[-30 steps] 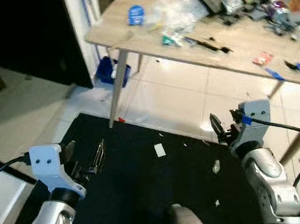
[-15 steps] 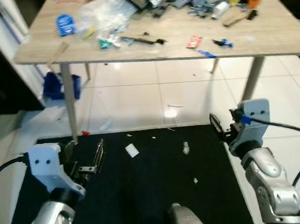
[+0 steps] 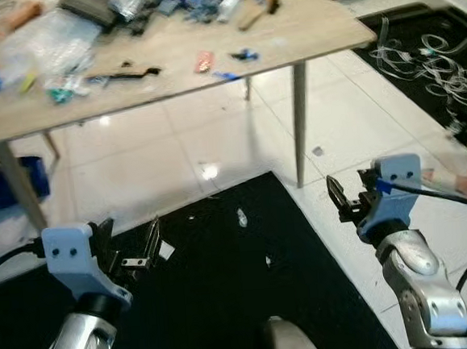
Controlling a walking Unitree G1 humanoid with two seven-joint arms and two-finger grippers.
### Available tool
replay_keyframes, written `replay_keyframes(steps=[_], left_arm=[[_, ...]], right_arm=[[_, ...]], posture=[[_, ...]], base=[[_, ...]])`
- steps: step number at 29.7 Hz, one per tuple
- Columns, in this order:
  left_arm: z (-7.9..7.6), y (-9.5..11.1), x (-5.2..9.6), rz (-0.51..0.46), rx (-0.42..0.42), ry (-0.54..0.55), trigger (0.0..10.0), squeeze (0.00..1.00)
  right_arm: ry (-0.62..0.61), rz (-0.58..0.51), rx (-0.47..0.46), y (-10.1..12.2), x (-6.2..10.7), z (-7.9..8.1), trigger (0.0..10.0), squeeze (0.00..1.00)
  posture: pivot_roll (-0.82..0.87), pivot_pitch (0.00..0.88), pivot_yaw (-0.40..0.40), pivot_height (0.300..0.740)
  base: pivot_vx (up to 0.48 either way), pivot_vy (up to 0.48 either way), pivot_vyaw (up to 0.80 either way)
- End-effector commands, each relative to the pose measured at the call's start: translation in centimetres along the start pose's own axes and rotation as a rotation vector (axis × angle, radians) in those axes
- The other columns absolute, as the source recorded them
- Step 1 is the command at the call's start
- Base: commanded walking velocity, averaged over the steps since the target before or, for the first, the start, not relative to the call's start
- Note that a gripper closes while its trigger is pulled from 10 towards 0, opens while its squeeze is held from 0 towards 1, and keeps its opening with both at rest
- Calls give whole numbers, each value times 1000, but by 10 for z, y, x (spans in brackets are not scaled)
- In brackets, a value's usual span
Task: Picking trash to rubbish bin
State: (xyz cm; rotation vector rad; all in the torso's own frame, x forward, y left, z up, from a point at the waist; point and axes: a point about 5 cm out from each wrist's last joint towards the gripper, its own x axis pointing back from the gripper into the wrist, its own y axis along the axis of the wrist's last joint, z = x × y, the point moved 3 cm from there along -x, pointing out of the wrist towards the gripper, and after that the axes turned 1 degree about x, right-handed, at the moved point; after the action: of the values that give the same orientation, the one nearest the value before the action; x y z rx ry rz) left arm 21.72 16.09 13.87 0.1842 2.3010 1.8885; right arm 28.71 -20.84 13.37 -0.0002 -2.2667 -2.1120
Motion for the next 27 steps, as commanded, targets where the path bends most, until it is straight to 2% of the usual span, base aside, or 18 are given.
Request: replay_keyframes(steps=[1,27], left_arm=[[6,-7,4,40,-8,28,10000,0],[6,-9,2,47,-9,26,10000,0]], right_arm=[[8,-22,-9,3,0,1,10000,0],[13,-23,3,3,-2,2,10000,0]], posture=[[-160,121,30,740],[-160,112,27,740]], base=[[251,0,0],[460,0,0]])
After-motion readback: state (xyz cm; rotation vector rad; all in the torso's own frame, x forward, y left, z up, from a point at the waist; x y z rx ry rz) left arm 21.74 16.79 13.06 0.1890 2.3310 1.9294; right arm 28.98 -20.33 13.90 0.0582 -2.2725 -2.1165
